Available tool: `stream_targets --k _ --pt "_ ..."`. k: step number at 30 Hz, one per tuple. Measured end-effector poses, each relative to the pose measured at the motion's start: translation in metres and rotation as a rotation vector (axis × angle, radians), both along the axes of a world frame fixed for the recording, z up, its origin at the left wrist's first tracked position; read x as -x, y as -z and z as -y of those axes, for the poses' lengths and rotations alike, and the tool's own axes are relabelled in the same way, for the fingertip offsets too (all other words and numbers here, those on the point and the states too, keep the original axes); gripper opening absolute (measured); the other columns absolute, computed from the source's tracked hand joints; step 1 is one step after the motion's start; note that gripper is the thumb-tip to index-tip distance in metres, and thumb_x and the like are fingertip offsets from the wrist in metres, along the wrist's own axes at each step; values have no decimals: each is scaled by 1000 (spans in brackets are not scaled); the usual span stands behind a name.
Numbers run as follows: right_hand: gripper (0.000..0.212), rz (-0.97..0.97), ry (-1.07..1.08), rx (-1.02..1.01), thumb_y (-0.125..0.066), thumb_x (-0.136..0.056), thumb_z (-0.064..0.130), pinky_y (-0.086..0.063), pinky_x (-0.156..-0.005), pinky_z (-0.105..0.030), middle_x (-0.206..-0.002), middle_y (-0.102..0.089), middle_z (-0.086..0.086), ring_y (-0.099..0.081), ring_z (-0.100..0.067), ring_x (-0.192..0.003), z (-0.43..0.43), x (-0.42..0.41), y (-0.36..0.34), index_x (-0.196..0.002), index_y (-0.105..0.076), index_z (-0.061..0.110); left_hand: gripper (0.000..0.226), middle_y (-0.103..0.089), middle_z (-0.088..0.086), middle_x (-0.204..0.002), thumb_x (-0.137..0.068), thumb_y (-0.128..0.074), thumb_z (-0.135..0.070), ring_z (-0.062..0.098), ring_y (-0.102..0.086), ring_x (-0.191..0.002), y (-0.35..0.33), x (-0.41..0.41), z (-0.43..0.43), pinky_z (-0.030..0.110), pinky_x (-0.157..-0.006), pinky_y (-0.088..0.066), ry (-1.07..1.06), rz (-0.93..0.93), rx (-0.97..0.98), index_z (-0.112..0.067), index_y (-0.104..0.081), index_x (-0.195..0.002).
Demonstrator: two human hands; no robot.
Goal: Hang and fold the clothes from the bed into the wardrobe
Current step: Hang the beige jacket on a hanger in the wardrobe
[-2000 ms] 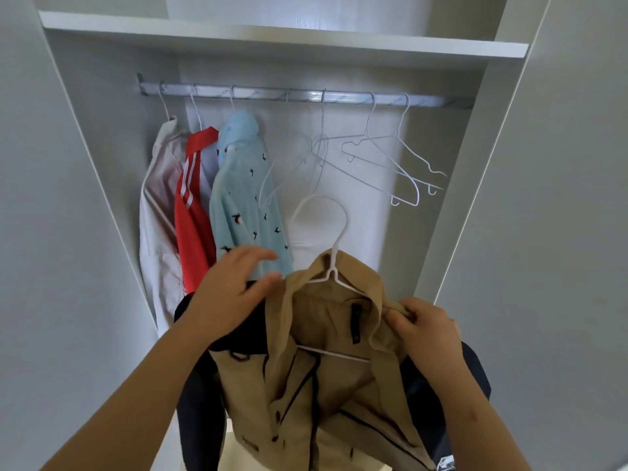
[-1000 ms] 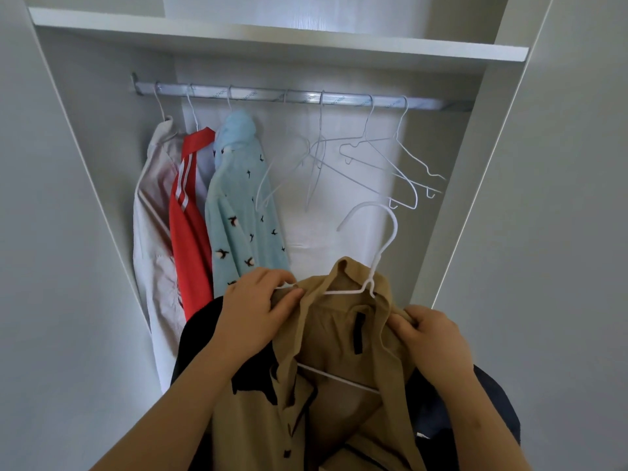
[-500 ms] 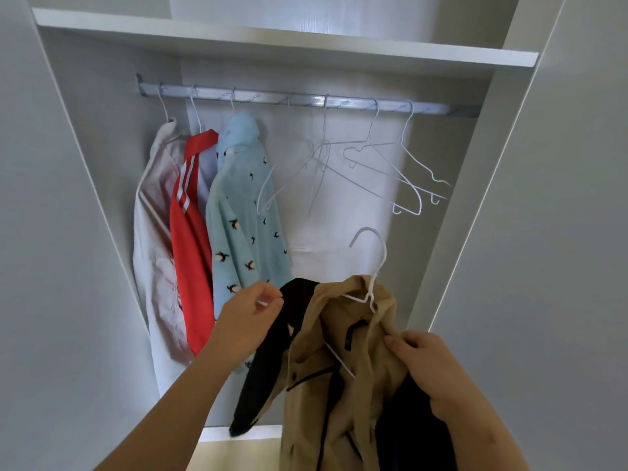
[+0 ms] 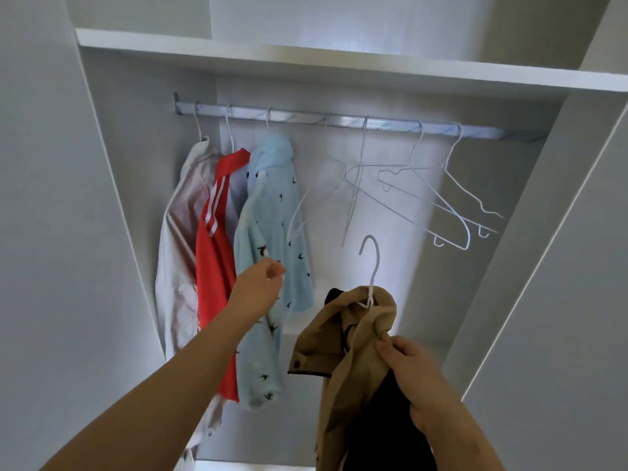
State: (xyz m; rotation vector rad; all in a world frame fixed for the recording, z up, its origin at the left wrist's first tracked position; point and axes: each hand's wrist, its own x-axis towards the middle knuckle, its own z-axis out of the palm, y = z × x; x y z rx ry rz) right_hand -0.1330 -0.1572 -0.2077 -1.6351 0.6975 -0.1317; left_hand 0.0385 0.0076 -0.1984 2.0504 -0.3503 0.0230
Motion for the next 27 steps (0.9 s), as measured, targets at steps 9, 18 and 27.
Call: stream_targets --k 9,18,27 --pt "26 -55 71 11 -50 -96 28 -46 -99 -44 -106 -65 -10 -59 -29 -102 22 -62 -8 -105 -64 9 50 -33 10 -148 -96 -43 -15 24 -44 -123 -18 -123 56 31 -94 -37 -49 25 -109 -13 -28 -145" --pt "21 -56 49 -29 -58 -91 22 -52 -92 -44 -85 -74 -8 -69 -26 -87 25 -78 -16 -81 -74 13 53 -41 8 -140 -95 -32 4 22 -46 -118 -14 -153 87 24 -84 -41 341 -203 -120 -22 -37 -141" --pt "17 -111 11 54 -51 -95 21 -52 -93 -37 -99 -67 -5 -62 -24 -96 13 -87 -21 -98 -66 14 34 -55 8 -123 -92 -35 3 25 -54 -111 -21 -143 64 35 -94 -46 121 -140 3 -16 -58 -110"
